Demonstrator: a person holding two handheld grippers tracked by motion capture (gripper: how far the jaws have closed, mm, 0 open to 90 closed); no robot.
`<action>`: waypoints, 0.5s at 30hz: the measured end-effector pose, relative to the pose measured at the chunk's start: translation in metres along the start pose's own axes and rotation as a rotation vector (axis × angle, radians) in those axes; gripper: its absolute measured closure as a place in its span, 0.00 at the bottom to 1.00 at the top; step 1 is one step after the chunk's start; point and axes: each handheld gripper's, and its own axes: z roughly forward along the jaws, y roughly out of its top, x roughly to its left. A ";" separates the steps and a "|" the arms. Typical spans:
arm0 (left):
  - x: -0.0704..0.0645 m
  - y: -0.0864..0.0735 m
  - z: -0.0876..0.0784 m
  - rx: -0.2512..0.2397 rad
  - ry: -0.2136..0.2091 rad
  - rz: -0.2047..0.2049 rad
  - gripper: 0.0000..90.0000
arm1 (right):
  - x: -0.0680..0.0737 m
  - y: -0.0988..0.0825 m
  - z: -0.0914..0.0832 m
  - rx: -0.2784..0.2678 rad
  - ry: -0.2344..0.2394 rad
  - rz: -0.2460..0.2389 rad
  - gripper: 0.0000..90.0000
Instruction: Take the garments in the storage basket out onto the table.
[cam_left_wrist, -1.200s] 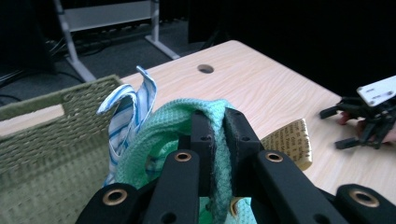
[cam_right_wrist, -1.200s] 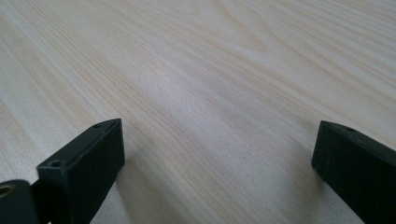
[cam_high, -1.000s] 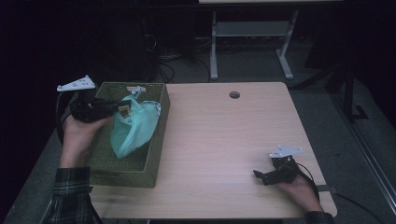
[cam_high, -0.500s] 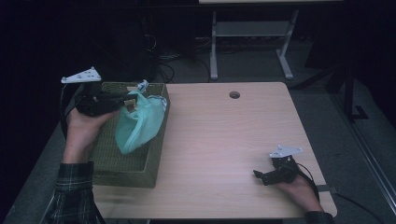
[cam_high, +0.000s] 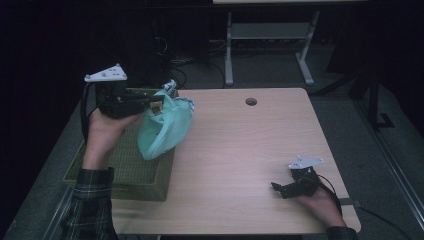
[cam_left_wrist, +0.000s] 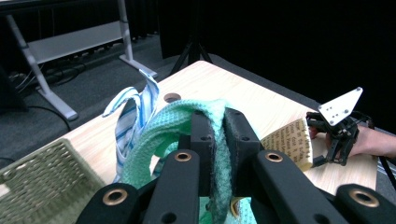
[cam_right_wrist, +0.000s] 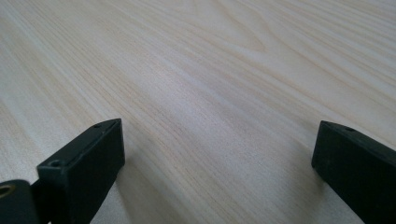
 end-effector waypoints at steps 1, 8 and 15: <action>-0.001 0.000 0.003 -0.002 -0.004 0.001 0.92 | 0.000 0.000 0.000 0.000 0.000 0.000 0.03; -0.013 0.002 0.023 -0.003 -0.037 0.012 0.92 | 0.000 0.000 0.000 0.001 -0.001 0.002 0.03; -0.022 -0.002 0.038 -0.002 -0.058 0.016 0.92 | 0.000 0.000 0.000 0.003 0.001 0.004 0.03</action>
